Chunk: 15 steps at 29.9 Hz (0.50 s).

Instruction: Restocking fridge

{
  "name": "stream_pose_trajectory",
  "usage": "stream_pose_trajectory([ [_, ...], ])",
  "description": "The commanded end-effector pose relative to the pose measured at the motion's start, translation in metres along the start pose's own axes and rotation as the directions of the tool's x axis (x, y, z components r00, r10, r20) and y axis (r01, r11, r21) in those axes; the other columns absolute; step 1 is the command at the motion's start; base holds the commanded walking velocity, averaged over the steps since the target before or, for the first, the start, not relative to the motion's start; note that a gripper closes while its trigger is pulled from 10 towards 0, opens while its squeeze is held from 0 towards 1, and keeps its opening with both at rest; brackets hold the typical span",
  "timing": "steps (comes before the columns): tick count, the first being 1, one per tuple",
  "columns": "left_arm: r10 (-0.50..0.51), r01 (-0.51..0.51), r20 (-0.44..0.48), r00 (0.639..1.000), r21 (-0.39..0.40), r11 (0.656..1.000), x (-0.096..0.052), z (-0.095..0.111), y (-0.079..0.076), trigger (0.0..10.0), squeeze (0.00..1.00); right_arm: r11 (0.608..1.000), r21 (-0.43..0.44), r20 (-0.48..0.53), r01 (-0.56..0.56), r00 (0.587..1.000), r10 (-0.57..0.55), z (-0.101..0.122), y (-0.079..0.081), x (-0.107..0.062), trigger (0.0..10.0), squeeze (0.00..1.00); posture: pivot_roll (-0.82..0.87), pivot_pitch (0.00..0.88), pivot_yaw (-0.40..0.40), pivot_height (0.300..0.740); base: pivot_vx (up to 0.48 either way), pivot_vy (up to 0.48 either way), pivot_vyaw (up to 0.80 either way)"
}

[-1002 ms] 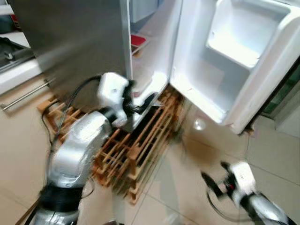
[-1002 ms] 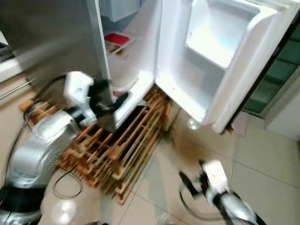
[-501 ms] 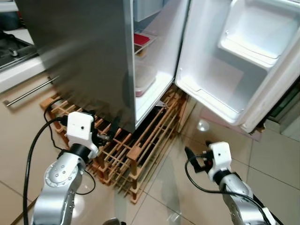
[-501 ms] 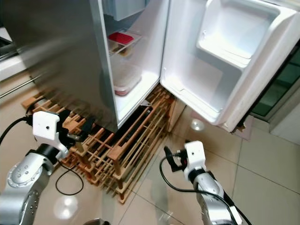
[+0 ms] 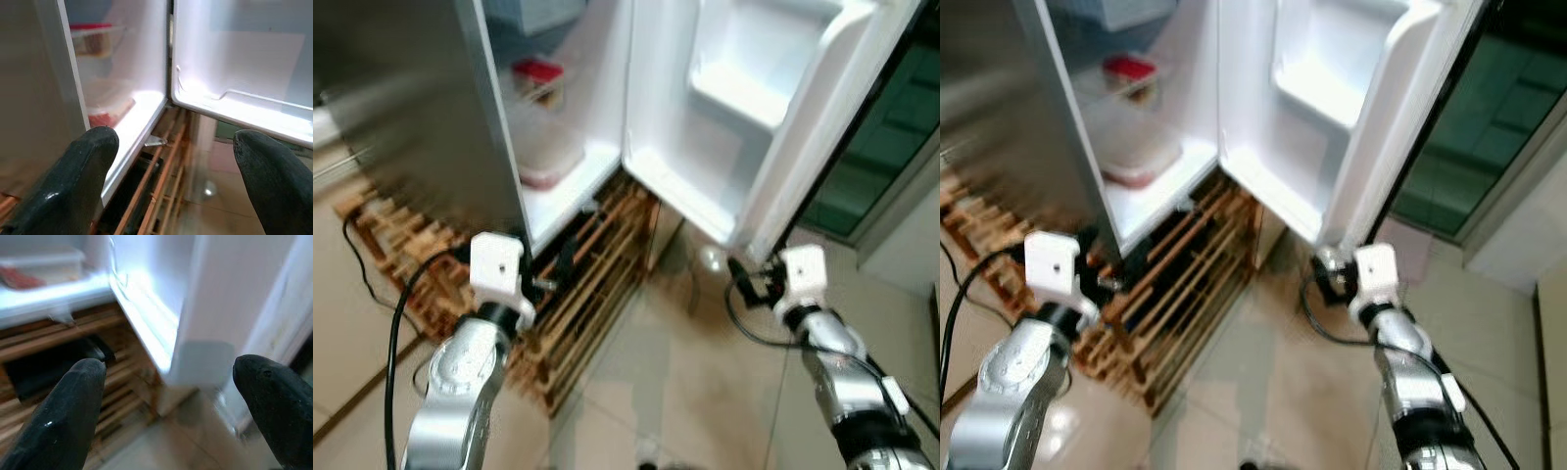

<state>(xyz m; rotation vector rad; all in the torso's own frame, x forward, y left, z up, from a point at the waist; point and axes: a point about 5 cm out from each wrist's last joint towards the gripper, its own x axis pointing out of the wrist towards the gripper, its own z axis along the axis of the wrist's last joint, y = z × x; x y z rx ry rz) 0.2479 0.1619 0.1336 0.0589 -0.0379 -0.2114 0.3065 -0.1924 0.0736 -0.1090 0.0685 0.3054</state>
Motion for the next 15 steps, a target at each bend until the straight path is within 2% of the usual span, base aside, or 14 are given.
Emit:
stream_pose_trajectory([
  [1, -0.001, 0.001, -0.005, 1.000, 0.004, 1.000, 0.002, -0.003, -0.004, 10.0, 0.00, 1.000, -0.009, -0.008, -0.010, 1.000, 0.010, 0.000, -0.002, 0.002, 10.0, 0.00, 0.01, 0.000, -0.031, 0.740, 0.000, 0.000, 0.00],
  [7, 0.008, -0.008, -0.007, 1.000, 0.017, 1.000, 0.006, -0.004, -0.003, 10.0, 0.00, 0.999, -0.040, -0.016, 0.033, 0.999, -0.034, 0.002, -0.011, 0.010, 10.0, 0.00, 0.01, 0.000, -0.030, 0.740, 0.000, 0.000, 0.00],
  [8, 0.005, -0.005, -0.001, 1.000, 0.021, 1.000, 0.007, -0.003, -0.003, 10.0, 0.00, 0.995, -0.065, -0.034, 0.071, 0.997, -0.073, 0.002, -0.020, 0.012, 10.0, 0.00, 0.01, 0.000, -0.027, 0.740, 0.000, 0.000, 0.00],
  [15, -0.002, 0.002, 0.011, 1.000, 0.028, 1.000, 0.010, -0.001, -0.004, 10.0, 0.00, 0.985, -0.094, -0.080, 0.142, 0.986, -0.149, 0.003, -0.041, 0.014, 10.0, 0.00, 0.01, 0.000, -0.023, 0.740, 0.000, 0.000, 0.00],
])
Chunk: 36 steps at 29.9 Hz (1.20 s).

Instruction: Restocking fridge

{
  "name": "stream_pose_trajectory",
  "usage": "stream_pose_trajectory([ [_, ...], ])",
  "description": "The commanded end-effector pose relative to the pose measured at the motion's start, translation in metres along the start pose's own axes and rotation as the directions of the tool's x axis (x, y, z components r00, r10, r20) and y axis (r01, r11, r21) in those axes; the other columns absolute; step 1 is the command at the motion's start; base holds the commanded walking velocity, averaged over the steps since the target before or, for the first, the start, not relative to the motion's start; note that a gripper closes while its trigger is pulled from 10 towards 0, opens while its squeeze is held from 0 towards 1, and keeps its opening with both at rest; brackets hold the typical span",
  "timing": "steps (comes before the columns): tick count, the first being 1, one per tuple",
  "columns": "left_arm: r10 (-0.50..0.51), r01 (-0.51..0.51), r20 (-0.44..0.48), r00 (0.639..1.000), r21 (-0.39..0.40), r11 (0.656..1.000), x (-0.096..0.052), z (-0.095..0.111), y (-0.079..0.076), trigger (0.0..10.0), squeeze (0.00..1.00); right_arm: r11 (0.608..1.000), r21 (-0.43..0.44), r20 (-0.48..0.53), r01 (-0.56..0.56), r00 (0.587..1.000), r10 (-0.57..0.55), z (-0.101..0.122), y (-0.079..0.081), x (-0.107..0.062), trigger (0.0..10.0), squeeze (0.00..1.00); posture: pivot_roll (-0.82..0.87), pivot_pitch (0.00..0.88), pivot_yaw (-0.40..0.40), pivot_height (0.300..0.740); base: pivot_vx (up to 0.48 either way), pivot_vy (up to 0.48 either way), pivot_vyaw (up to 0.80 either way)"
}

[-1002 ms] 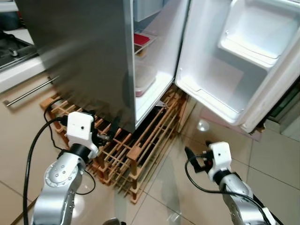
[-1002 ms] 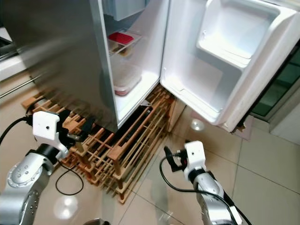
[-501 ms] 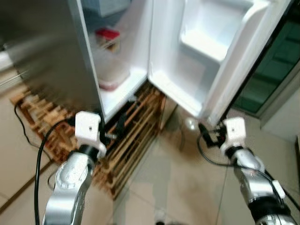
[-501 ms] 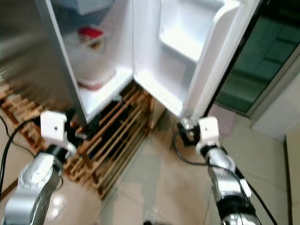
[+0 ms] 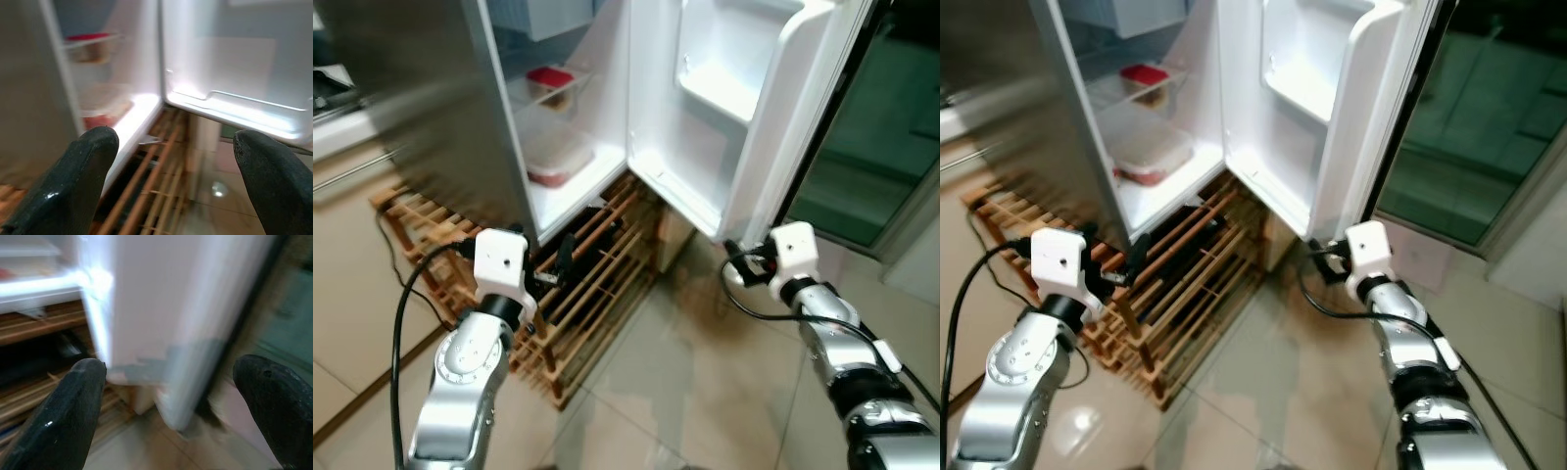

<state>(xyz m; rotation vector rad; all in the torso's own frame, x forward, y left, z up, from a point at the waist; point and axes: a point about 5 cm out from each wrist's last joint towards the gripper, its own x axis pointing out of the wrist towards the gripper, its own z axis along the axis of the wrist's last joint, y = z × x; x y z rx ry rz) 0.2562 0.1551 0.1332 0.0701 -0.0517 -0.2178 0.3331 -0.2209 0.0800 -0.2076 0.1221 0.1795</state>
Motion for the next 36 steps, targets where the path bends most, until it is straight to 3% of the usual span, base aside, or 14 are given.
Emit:
stream_pose_trajectory([
  [1, 0.001, -0.001, 0.000, 1.000, 0.021, 1.000, 0.001, 0.000, 0.001, 10.0, 0.00, 0.999, -0.008, -0.031, 0.042, 0.999, -0.042, -0.001, -0.010, 0.000, 10.0, 0.00, 0.02, 0.000, -0.022, 0.740, 0.000, 0.000, 0.00],
  [6, 0.001, -0.001, 0.002, 1.000, 0.024, 1.000, 0.001, 0.000, 0.002, 10.0, 0.00, 0.998, -0.007, -0.053, 0.062, 0.997, -0.063, 0.001, -0.015, 0.004, 10.0, 0.00, 0.02, 0.000, -0.019, 0.740, 0.000, 0.000, 0.00],
  [10, 0.004, -0.004, 0.001, 1.000, 0.030, 1.000, 0.001, 0.001, 0.002, 10.0, 0.00, 0.999, 0.004, -0.038, 0.042, 0.998, -0.042, 0.008, -0.009, 0.012, 10.0, 0.00, 0.04, 0.000, -0.023, 0.740, 0.000, 0.000, 0.00],
  [14, 0.029, -0.027, -0.035, 0.999, 0.071, 0.997, 0.001, -0.005, 0.009, 10.0, 0.00, 0.998, 0.056, -0.002, -0.032, 0.999, 0.033, 0.012, 0.008, 0.016, 10.0, 0.00, 0.04, 0.001, -0.026, 0.740, 0.000, 0.000, 0.00],
  [15, 0.069, -0.057, -0.078, 0.995, 0.146, 0.988, 0.001, -0.015, 0.016, 10.0, 0.00, 0.995, 0.085, 0.002, -0.051, 0.999, 0.051, 0.011, 0.017, 0.017, 10.0, 0.00, 0.04, 0.002, -0.025, 0.740, 0.000, 0.000, 0.00],
  [17, 0.090, -0.071, -0.096, 0.991, 0.183, 0.980, 0.001, -0.020, 0.019, 10.0, 0.00, 0.994, 0.095, -0.001, -0.054, 0.999, 0.055, 0.009, 0.020, 0.017, 10.0, 0.00, 0.04, 0.002, -0.025, 0.740, 0.000, 0.000, 0.00],
  [20, 0.223, -0.179, -0.161, 0.962, 0.246, 0.953, -0.001, -0.042, 0.041, 10.0, 0.00, 0.983, 0.167, 0.051, -0.081, 0.996, 0.073, 0.010, 0.042, 0.016, 10.0, 0.00, 0.02, 0.010, -0.021, 0.740, 0.000, 0.000, 0.00],
  [22, 0.337, -0.280, -0.198, 0.921, 0.265, 0.923, -0.003, -0.056, 0.056, 10.0, 0.00, 0.974, 0.172, 0.125, -0.146, 0.984, 0.126, 0.018, 0.064, 0.014, 10.0, 0.00, 0.00, 0.016, -0.015, 0.740, 0.000, 0.000, 0.00],
  [25, 0.346, -0.292, -0.190, 0.919, 0.264, 0.919, -0.004, -0.058, 0.055, 10.0, 0.00, 0.963, 0.166, 0.191, -0.214, 0.965, 0.181, 0.032, 0.084, 0.009, 10.0, 0.00, 0.00, 0.022, -0.016, 0.740, 0.000, 0.000, 0.00],
  [28, 0.339, -0.284, -0.189, 0.922, 0.268, 0.921, -0.004, -0.060, 0.052, 10.0, 0.00, 0.959, 0.149, 0.210, -0.240, 0.956, 0.207, 0.037, 0.091, 0.007, 10.0, 0.00, -0.01, 0.028, -0.019, 0.740, 0.000, 0.000, 0.00],
  [31, 0.347, -0.290, -0.186, 0.919, 0.276, 0.916, -0.005, -0.062, 0.050, 10.0, 0.00, 0.959, 0.137, 0.221, -0.247, 0.952, 0.214, 0.042, 0.093, 0.009, 10.0, 0.00, 0.00, 0.041, -0.018, 0.740, 0.000, 0.000, 0.00],
  [36, 0.385, -0.330, -0.162, 0.909, 0.288, 0.899, -0.006, -0.063, 0.054, 10.0, 0.00, 0.983, 0.089, 0.161, -0.158, 0.977, 0.142, 0.047, 0.070, 0.027, 10.0, 0.00, 0.02, 0.059, -0.011, 0.740, 0.000, 0.000, 0.00],
])
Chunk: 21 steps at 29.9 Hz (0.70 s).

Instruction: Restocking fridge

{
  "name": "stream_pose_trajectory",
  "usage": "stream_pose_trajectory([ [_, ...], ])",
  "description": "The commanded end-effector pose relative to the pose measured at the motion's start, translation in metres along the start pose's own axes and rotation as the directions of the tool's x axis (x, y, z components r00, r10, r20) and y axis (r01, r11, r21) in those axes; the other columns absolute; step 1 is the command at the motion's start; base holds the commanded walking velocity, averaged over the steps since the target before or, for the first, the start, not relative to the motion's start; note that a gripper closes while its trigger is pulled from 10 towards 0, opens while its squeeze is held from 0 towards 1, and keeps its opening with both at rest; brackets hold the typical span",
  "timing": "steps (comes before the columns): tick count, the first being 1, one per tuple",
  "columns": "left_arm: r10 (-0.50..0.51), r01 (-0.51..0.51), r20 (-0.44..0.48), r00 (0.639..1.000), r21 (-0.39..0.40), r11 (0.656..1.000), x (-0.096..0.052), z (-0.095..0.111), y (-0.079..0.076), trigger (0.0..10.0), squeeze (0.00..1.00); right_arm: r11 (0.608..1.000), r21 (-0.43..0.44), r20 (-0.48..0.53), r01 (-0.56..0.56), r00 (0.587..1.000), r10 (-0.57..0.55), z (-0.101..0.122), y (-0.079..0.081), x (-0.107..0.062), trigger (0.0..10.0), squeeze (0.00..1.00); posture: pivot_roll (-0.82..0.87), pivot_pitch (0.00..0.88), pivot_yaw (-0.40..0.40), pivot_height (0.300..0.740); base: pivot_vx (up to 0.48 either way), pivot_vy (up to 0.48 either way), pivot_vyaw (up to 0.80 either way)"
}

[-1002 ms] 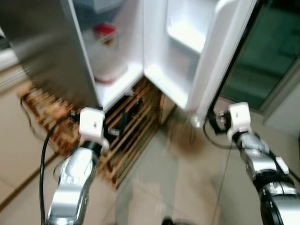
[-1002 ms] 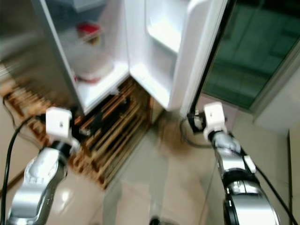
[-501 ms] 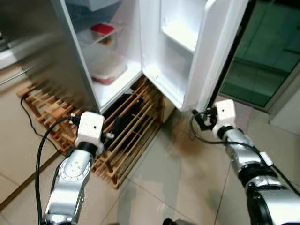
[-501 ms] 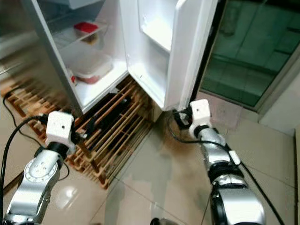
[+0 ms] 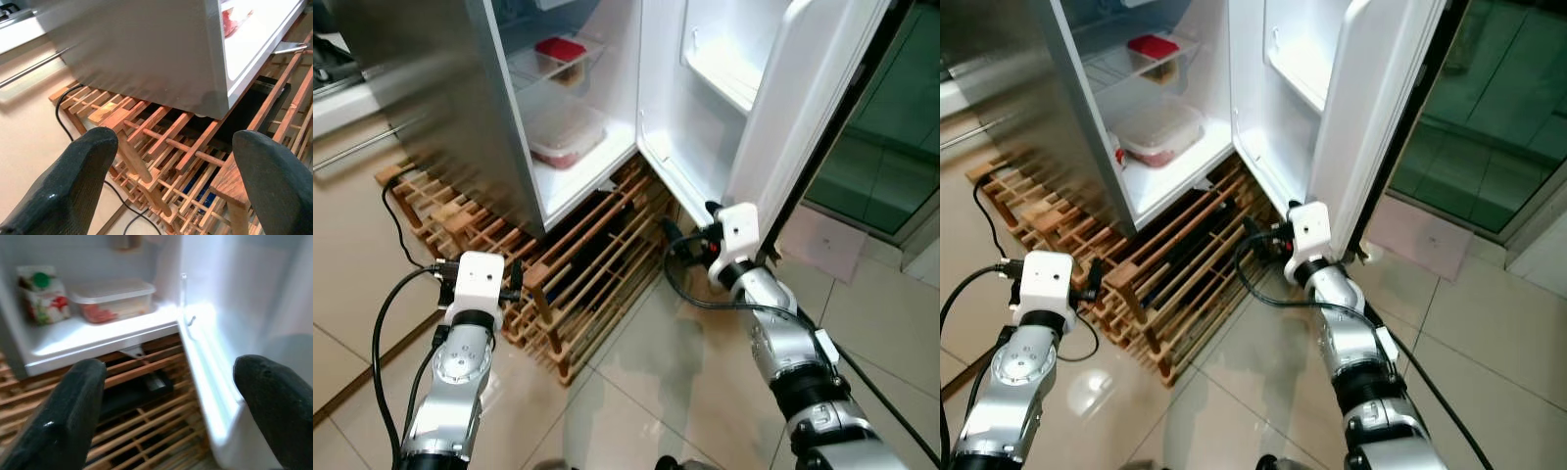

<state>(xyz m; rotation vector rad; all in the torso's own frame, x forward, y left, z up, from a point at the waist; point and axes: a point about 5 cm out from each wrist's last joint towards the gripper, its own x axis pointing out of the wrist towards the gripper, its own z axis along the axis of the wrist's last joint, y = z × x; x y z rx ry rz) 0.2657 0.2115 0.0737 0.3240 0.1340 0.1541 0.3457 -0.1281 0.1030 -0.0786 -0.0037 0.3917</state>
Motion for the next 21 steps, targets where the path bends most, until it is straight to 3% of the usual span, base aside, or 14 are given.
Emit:
stream_pose_trajectory([
  [1, 0.023, -0.023, 0.009, 1.000, 0.012, 1.000, -0.001, 0.000, 0.002, 10.0, 0.00, 0.997, -0.010, -0.007, 0.071, 0.997, -0.071, 0.006, -0.017, 0.003, 10.0, 0.00, 0.02, 0.061, -0.011, 0.740, 0.000, 0.000, 0.00],
  [4, 0.035, -0.035, 0.005, 0.999, 0.025, 0.999, -0.005, -0.004, 0.007, 10.0, 0.00, 0.992, -0.034, -0.045, 0.125, 0.991, -0.127, 0.010, -0.031, 0.010, 10.0, 0.00, 0.05, 0.075, -0.012, 0.740, 0.000, 0.000, 0.00],
  [9, 0.044, -0.044, -0.001, 0.999, 0.044, 0.998, -0.014, -0.008, 0.015, 10.0, 0.00, 0.984, -0.076, -0.090, 0.159, 0.982, -0.165, 0.009, -0.038, 0.013, 10.0, 0.00, 0.08, 0.100, -0.007, 0.740, 0.000, 0.000, 0.00],
  [15, 0.027, -0.026, -0.002, 1.000, 0.035, 0.999, -0.018, -0.008, 0.018, 10.0, 0.00, 0.963, -0.151, -0.150, 0.225, 0.957, -0.247, 0.001, -0.060, 0.003, 10.0, 0.00, 0.09, 0.119, 0.014, 0.740, 0.000, 0.000, 0.00],
  [17, -0.002, 0.002, 0.004, 1.000, 0.033, 0.999, -0.018, -0.006, 0.015, 10.0, 0.00, 0.917, -0.252, -0.210, 0.310, 0.907, -0.364, -0.007, -0.095, -0.019, 10.0, 0.00, 0.08, 0.126, 0.025, 0.740, 0.000, 0.000, 0.00],
  [21, -0.013, 0.012, 0.007, 1.000, 0.031, 0.999, -0.017, -0.005, 0.016, 10.0, 0.00, 0.865, -0.339, -0.238, 0.369, 0.856, -0.458, -0.010, -0.121, -0.038, 10.0, 0.00, 0.08, 0.126, 0.037, 0.740, 0.000, 0.000, 0.00],
])
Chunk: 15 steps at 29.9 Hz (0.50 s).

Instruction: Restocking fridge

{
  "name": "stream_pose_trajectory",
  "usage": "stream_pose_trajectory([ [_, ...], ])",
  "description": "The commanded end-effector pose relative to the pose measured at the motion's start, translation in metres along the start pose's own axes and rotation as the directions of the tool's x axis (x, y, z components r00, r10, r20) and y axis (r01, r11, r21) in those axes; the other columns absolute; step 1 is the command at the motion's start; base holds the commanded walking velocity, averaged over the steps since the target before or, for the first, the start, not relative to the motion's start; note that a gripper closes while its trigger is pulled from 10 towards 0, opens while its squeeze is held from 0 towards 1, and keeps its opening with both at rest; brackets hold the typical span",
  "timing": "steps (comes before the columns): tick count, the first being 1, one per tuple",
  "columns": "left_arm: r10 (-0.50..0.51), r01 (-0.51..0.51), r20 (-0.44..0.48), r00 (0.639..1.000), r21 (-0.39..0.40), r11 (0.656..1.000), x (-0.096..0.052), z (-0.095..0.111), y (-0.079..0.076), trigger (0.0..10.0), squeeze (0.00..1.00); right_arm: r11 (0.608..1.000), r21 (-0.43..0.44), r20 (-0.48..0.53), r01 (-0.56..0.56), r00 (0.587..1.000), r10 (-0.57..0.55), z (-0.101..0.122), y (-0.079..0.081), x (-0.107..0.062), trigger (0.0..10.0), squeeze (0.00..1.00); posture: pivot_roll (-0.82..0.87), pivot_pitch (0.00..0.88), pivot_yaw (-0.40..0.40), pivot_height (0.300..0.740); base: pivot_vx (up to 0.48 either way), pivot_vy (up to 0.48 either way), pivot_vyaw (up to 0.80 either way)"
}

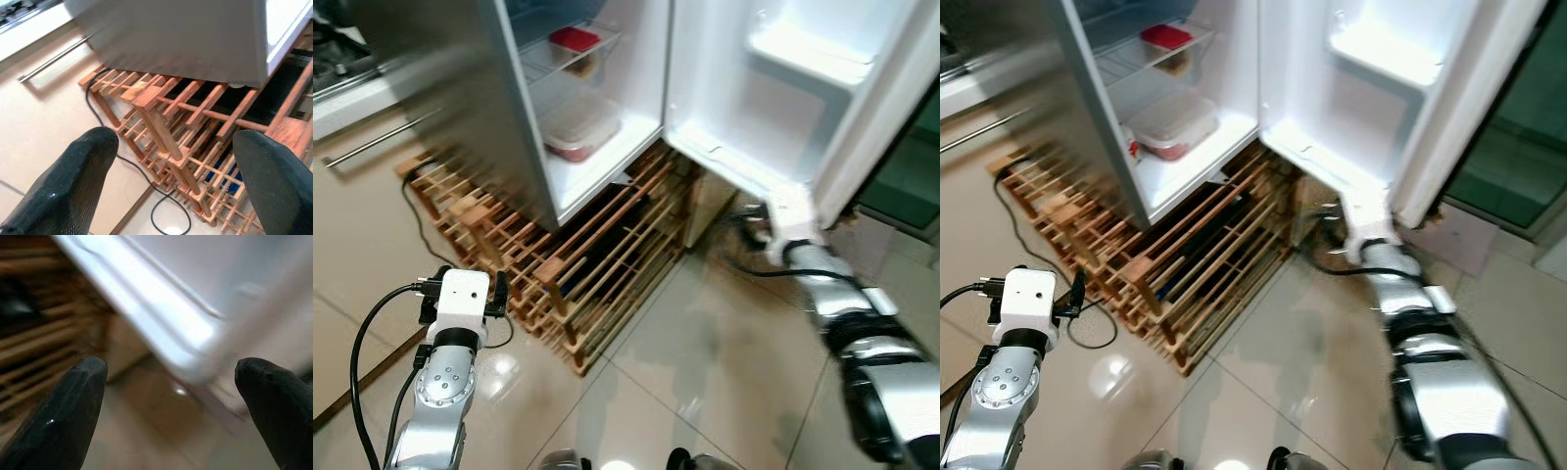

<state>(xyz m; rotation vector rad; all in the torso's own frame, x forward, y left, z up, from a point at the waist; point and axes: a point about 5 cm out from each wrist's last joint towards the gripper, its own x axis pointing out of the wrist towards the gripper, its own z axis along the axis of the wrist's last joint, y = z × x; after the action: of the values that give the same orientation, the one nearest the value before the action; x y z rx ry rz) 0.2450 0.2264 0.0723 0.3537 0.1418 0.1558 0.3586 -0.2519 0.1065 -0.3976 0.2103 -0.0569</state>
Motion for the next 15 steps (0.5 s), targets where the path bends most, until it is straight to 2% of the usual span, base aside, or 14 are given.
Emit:
stream_pose_trajectory([
  [1, -0.017, 0.017, 0.014, 1.000, 0.002, 1.000, 0.001, 0.004, 0.000, 10.0, 0.00, 0.998, -0.043, -0.044, 0.054, 0.997, -0.056, -0.009, -0.016, -0.004, 10.0, 0.00, 0.07, 0.124, 0.039, 0.740, 0.000, 0.000, 0.00],
  [3, -0.023, 0.023, 0.014, 1.000, 0.007, 1.000, 0.003, 0.005, 0.000, 10.0, 0.00, 0.988, -0.059, -0.070, 0.144, 0.987, -0.148, -0.016, -0.042, -0.009, 10.0, 0.00, 0.07, 0.119, 0.043, 0.740, 0.000, 0.000, 0.00],
  [4, -0.023, 0.023, 0.014, 1.000, 0.007, 1.000, 0.003, 0.005, 0.000, 10.0, 0.00, 0.988, -0.059, -0.070, 0.144, 0.987, -0.148, -0.016, -0.042, -0.009, 10.0, 0.00, 0.07, 0.119, 0.043, 0.740, 0.000, 0.000, 0.00],
  [5, -0.024, 0.024, 0.015, 1.000, 0.004, 1.000, 0.006, 0.006, 0.000, 10.0, 0.00, 0.981, -0.031, -0.078, 0.190, 0.978, -0.192, -0.018, -0.054, -0.013, 10.0, 0.00, 0.06, 0.113, 0.043, 0.740, 0.000, 0.000, 0.00],
  [7, -0.026, 0.026, 0.022, 0.999, -0.001, 1.000, 0.008, 0.009, 0.000, 10.0, 0.00, 0.981, -0.013, -0.063, 0.191, 0.979, -0.192, -0.016, -0.054, -0.012, 10.0, 0.00, 0.06, 0.110, 0.042, 0.740, 0.000, 0.000, 0.00],
  [10, -0.036, 0.037, 0.031, 0.999, -0.012, 0.999, 0.009, 0.012, -0.002, 10.0, 0.00, 0.989, 0.042, -0.020, 0.139, 0.990, -0.138, -0.009, -0.041, -0.008, 10.0, 0.00, 0.06, 0.094, 0.036, 0.740, 0.000, 0.000, 0.00],
  [11, -0.052, 0.053, 0.037, 0.998, -0.021, 0.998, 0.010, 0.014, -0.004, 10.0, 0.00, 0.992, 0.057, -0.002, 0.108, 0.994, -0.108, -0.007, -0.033, -0.007, 10.0, 0.00, 0.06, 0.092, 0.035, 0.740, 0.000, 0.000, 0.00],
  [13, -0.099, 0.102, 0.063, 0.993, -0.040, 0.994, 0.009, 0.021, -0.013, 10.0, 0.00, 0.995, 0.101, 0.061, 0.028, 0.998, -0.034, -0.001, -0.007, -0.004, 10.0, 0.00, 0.05, 0.079, 0.029, 0.740, 0.000, 0.000, 0.00],
  [14, -0.099, 0.102, 0.063, 0.993, -0.040, 0.994, 0.009, 0.021, -0.013, 10.0, 0.00, 0.995, 0.101, 0.061, 0.028, 0.998, -0.034, -0.001, -0.007, -0.004, 10.0, 0.00, 0.05, 0.079, 0.029, 0.740, 0.000, 0.000, 0.00],
  [15, -0.114, 0.118, 0.075, 0.991, -0.046, 0.992, 0.009, 0.024, -0.016, 10.0, 0.00, 0.994, 0.111, 0.082, 0.003, 0.997, -0.012, 0.002, 0.001, -0.003, 10.0, 0.00, 0.05, 0.077, 0.030, 0.740, 0.000, 0.000, 0.00],
])
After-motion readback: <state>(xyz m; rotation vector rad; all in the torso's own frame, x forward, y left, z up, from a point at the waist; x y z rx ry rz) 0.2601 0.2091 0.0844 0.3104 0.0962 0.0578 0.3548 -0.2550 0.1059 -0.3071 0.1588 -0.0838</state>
